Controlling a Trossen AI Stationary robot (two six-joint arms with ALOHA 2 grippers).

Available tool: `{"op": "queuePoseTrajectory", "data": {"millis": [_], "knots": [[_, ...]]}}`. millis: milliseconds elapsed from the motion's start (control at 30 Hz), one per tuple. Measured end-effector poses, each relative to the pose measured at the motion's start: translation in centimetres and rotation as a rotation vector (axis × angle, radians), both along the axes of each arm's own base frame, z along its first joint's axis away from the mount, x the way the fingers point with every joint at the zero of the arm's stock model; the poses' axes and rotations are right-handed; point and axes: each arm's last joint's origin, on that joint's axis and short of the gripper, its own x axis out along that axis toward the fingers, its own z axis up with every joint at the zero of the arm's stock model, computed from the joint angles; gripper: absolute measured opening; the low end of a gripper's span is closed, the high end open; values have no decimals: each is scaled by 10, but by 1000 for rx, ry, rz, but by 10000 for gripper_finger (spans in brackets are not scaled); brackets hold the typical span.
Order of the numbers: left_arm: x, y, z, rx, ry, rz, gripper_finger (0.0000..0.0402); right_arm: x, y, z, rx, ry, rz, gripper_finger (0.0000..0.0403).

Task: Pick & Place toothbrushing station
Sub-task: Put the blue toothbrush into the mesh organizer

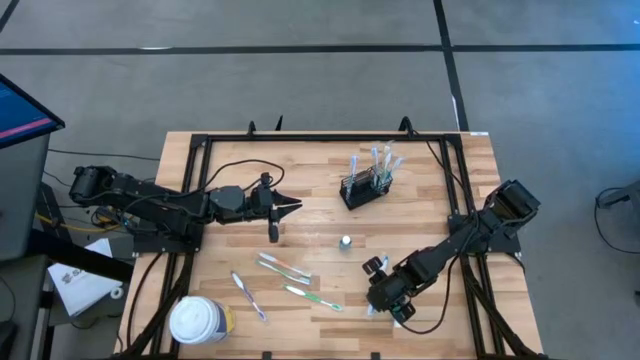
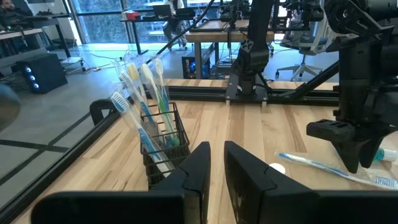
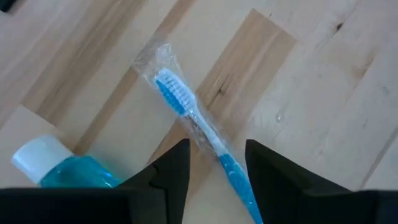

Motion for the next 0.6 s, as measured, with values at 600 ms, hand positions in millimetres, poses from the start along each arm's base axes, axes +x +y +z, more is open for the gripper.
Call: {"op": "queuePoseTrajectory", "data": {"millis": [600], "knots": [[0,0,0,0,0,0,40,1,-7,-1,-25,20,4,150]]}}
